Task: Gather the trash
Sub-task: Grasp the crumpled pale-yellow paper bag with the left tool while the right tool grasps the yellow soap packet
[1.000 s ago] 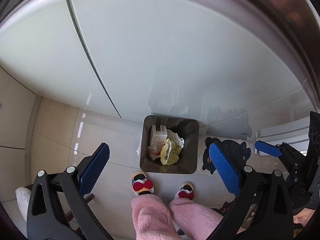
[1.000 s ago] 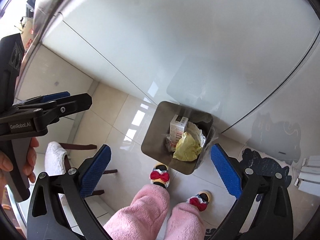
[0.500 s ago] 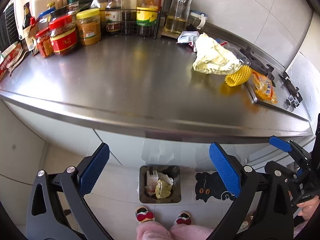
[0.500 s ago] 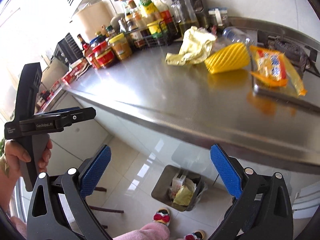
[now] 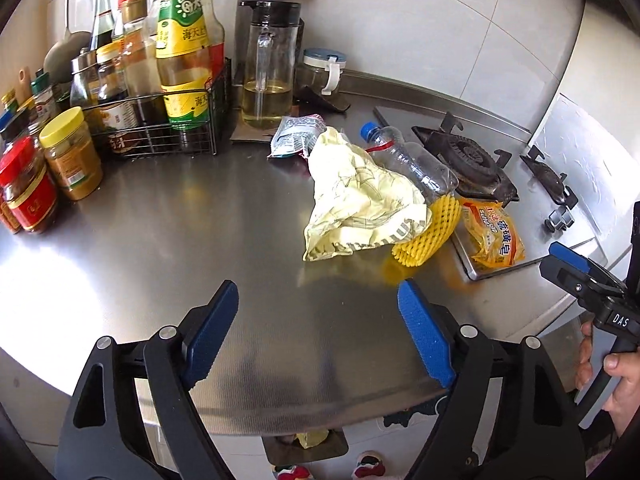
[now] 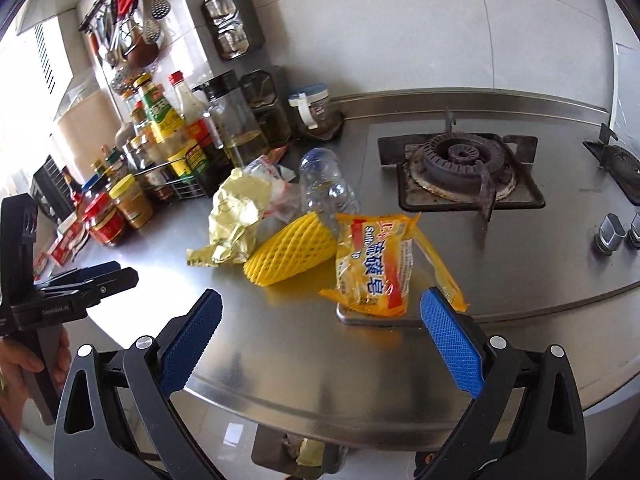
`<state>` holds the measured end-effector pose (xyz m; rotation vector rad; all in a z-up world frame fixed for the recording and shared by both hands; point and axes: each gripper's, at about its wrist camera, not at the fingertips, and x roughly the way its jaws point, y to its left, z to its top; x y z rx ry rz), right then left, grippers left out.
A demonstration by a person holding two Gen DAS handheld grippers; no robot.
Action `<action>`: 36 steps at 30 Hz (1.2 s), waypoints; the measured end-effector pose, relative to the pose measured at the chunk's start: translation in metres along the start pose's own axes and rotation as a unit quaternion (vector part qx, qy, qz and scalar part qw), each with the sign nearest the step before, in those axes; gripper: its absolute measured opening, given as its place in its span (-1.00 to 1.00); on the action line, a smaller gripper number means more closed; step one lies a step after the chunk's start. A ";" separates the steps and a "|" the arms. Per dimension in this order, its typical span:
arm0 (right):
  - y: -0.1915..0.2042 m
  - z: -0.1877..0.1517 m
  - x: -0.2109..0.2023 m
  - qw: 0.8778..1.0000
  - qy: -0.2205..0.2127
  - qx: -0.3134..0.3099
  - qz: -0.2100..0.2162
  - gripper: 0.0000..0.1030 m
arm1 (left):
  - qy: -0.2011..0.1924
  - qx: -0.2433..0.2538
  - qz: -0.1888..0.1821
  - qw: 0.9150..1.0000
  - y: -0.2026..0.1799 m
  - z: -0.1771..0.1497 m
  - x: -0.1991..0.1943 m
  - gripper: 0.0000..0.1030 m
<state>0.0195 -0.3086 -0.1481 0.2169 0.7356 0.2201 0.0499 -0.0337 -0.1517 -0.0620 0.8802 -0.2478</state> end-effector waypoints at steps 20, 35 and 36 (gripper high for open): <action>-0.020 0.012 0.063 0.997 0.063 0.037 -0.037 0.31 | 0.071 0.037 -0.058 0.995 0.019 0.026 0.092 0.11; -0.012 0.005 0.069 0.997 0.071 0.024 -0.029 -0.51 | 0.080 0.081 -0.066 0.991 0.009 0.022 0.101 -0.96; -0.012 0.004 0.066 0.997 0.067 0.025 -0.028 -0.51 | 0.076 0.082 -0.060 0.992 0.009 0.021 0.099 -0.97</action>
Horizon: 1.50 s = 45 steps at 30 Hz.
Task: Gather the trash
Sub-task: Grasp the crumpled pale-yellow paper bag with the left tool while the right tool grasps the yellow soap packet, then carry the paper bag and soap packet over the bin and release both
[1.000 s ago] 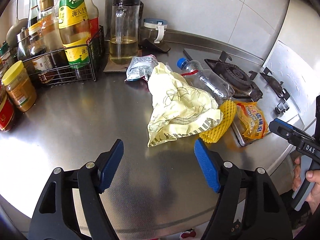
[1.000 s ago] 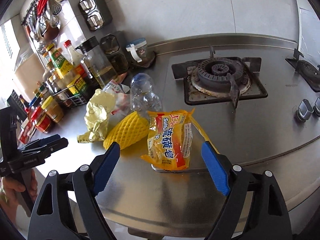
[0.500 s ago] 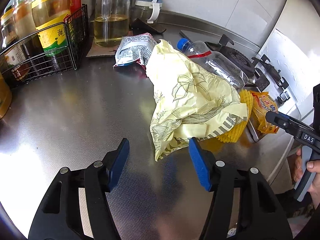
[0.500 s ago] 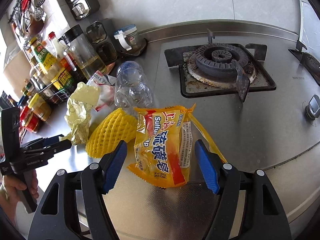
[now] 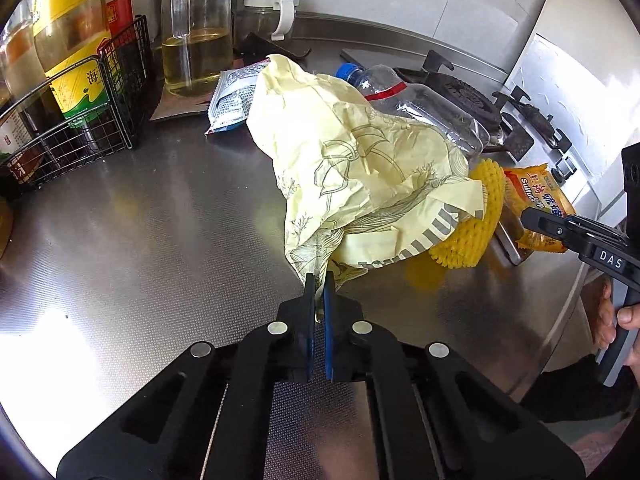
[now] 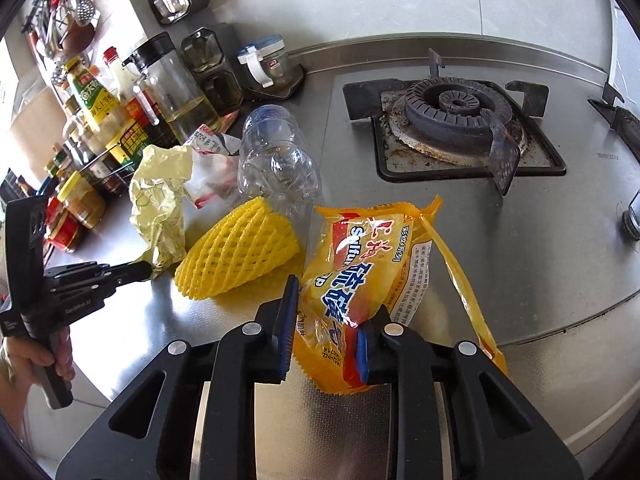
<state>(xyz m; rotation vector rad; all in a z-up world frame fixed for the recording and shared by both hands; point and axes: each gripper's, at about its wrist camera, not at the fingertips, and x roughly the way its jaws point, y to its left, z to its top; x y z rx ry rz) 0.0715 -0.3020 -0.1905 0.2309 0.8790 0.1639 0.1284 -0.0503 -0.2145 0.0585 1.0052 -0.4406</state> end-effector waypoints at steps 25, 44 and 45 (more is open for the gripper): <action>0.072 -0.071 -0.075 0.986 0.000 -0.110 0.125 -0.54 | -0.066 -0.072 0.082 0.992 -0.036 -0.107 -0.131 -0.99; 0.117 -0.203 -0.035 0.951 0.160 -0.189 0.186 -0.54 | 0.004 -0.198 0.092 0.976 -0.038 -0.262 -0.132 -0.99; 0.116 -0.211 -0.026 0.950 0.172 -0.190 0.180 -0.54 | 0.012 -0.205 0.088 0.975 -0.036 -0.268 -0.124 -0.99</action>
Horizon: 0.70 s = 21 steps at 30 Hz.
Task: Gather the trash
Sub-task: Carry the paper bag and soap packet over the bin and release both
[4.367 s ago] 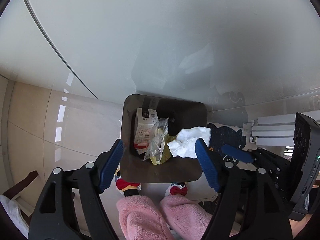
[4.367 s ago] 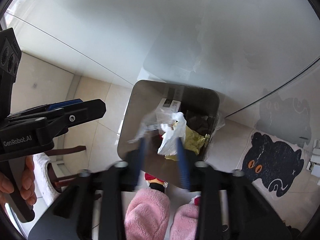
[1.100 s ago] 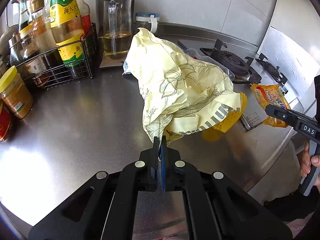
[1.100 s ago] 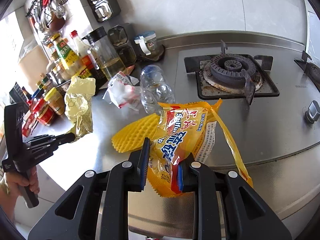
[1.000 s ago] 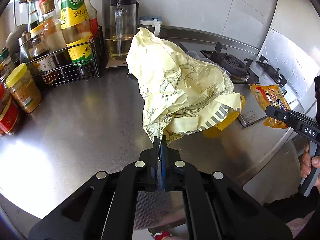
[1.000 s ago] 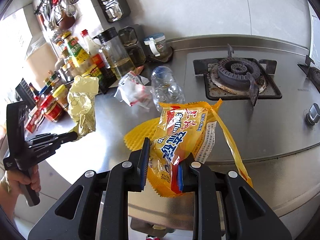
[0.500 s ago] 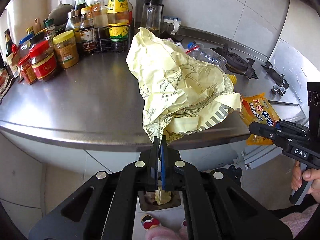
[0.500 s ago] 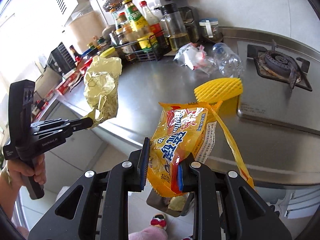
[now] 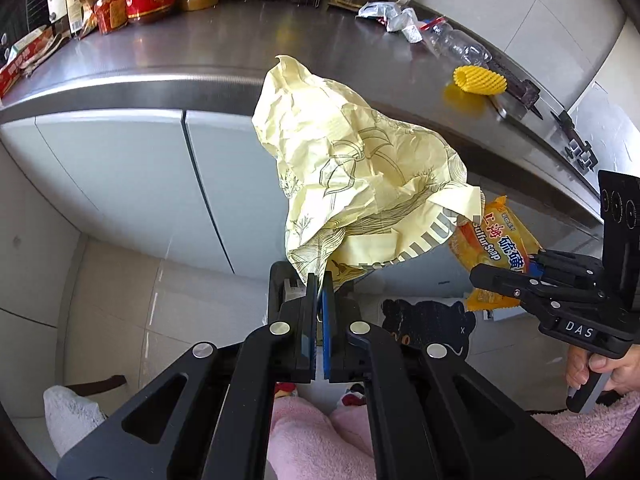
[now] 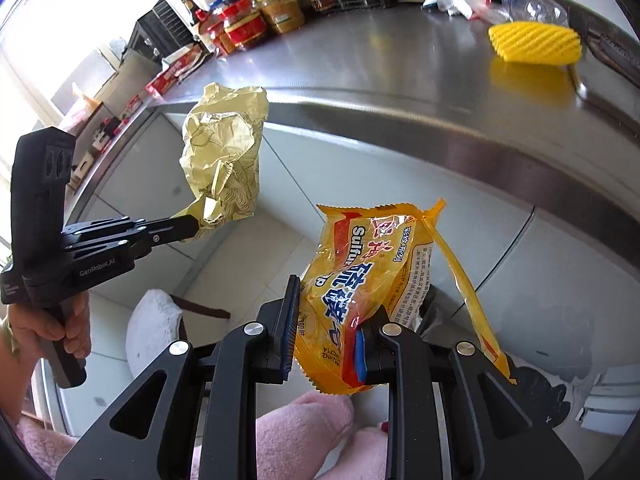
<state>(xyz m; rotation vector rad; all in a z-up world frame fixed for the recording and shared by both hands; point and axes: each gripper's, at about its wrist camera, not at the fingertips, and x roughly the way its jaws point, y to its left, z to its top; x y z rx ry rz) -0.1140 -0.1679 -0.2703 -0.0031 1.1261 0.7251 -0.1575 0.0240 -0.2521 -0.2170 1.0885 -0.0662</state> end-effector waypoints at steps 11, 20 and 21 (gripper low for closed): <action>-0.041 -0.040 0.108 0.995 0.082 0.065 -0.002 -0.53 | 0.093 -0.034 -0.037 0.994 0.017 -0.032 0.114 -0.99; -0.053 -0.062 0.185 0.990 0.115 0.071 -0.031 -0.53 | 0.160 -0.054 -0.059 0.984 0.037 -0.052 0.208 -0.99; -0.054 -0.065 0.194 0.990 0.120 0.071 -0.033 -0.53 | 0.166 -0.053 -0.061 0.983 0.039 -0.053 0.216 -0.99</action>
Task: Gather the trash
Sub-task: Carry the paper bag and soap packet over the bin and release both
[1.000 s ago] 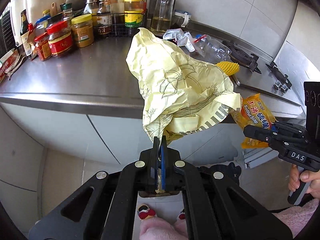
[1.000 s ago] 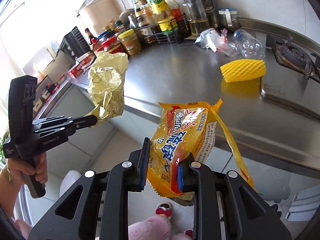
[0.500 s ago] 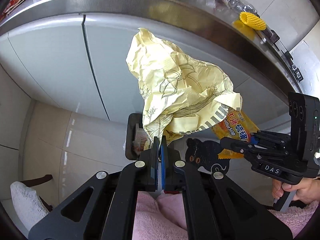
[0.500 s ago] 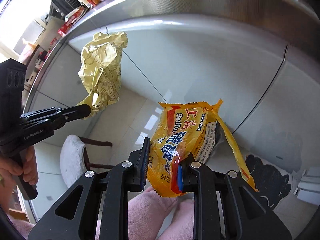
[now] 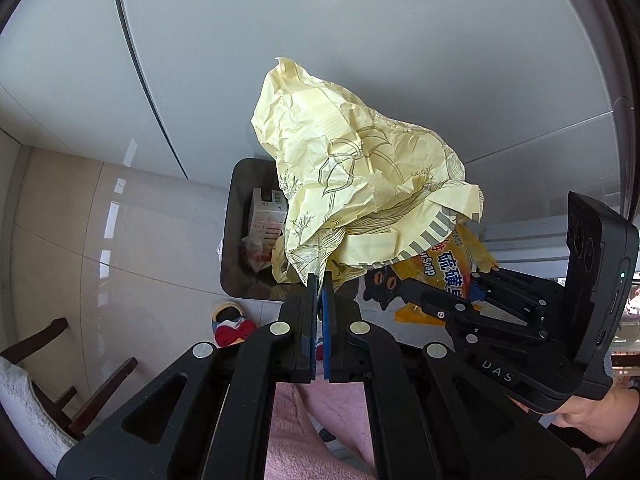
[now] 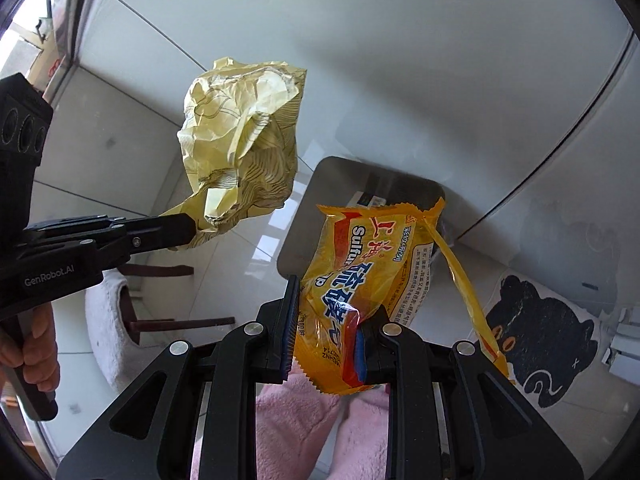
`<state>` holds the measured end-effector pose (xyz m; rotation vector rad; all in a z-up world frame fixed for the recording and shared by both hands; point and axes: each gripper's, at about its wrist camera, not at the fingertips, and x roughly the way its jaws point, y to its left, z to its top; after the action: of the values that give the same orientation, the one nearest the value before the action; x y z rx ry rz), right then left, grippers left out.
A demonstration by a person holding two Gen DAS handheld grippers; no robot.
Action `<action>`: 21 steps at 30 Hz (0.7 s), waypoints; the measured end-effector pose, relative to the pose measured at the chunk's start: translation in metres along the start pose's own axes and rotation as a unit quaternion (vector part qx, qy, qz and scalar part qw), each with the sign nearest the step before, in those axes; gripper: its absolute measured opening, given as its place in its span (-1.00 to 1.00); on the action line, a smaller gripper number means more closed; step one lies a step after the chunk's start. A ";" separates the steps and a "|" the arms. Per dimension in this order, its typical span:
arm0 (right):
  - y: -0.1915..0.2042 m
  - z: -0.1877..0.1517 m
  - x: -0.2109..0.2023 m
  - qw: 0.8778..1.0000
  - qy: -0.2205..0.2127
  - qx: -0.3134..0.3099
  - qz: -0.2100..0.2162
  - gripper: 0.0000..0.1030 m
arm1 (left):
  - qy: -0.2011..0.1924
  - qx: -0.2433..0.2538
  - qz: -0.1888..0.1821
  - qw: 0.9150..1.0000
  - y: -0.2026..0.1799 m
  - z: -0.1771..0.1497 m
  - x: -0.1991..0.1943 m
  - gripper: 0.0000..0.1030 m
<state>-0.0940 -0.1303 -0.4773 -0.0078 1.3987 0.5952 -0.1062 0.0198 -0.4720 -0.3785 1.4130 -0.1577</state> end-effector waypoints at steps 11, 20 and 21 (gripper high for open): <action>-0.025 0.000 0.053 0.999 0.026 0.028 -0.006 -0.53 | 0.057 -0.006 -0.008 0.998 0.031 0.021 0.073 -0.99; -0.035 0.009 0.066 0.998 0.034 0.048 -0.007 -0.46 | 0.075 -0.007 -0.011 0.997 0.033 0.029 0.081 -0.94; -0.035 0.011 0.067 0.998 0.034 0.046 -0.009 -0.43 | 0.075 -0.008 -0.013 0.997 0.033 0.030 0.080 -0.93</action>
<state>-0.0663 -0.1308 -0.5486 0.0326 1.4903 0.5194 -0.0680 0.0296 -0.5545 -0.4037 1.5582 -0.1993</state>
